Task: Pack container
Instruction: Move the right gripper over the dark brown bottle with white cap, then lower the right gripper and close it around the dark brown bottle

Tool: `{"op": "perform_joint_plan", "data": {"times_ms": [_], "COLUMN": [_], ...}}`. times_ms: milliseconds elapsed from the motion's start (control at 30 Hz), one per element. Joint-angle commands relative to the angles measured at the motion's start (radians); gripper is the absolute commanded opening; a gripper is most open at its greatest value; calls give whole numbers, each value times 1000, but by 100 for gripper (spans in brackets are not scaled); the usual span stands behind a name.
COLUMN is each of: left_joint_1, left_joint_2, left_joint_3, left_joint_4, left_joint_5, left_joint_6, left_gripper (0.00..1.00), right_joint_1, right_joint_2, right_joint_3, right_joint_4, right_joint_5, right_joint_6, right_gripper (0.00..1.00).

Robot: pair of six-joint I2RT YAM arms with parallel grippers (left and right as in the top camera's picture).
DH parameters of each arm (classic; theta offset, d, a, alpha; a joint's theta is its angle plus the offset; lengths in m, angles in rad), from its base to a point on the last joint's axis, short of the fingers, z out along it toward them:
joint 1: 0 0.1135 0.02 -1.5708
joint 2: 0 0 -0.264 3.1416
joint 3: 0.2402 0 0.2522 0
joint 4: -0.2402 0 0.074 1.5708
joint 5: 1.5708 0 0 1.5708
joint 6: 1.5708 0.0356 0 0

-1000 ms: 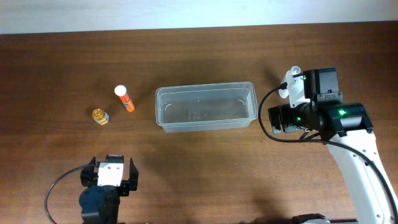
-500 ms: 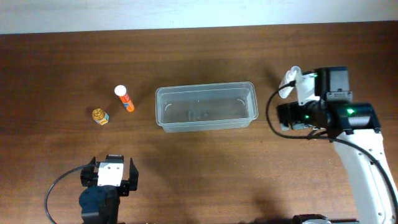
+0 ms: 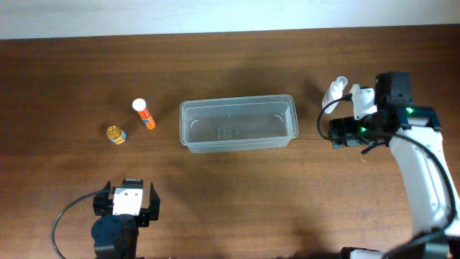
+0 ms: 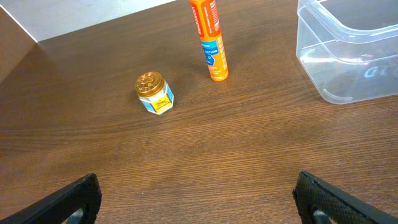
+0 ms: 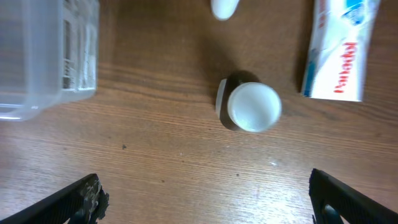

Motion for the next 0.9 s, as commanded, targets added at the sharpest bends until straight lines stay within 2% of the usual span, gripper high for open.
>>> {"op": "perform_joint_plan", "data": {"times_ms": [0,300,400,867], "left_joint_1": [-5,-5,-5,-5], "left_joint_2": [2,2,2,2], "left_joint_3": [-1,-1,-1,-1], "left_joint_4": [-6,-6,-6,-6], "left_joint_5": [-14,-14,-14,-14], "left_joint_6": [-9,-10,-10,-10], "left_gripper": [100,100,100,100], "right_joint_1": [-8,-8,-8,-8], "right_joint_2": [62,161,165,201], "right_joint_3": [20,20,20,19], "right_joint_4": [6,50,77,116], "right_joint_5": [-20,-16,-16,48], "right_joint_6": [-39,-46,-46,-46], "right_gripper": [99,100,93,91]}}
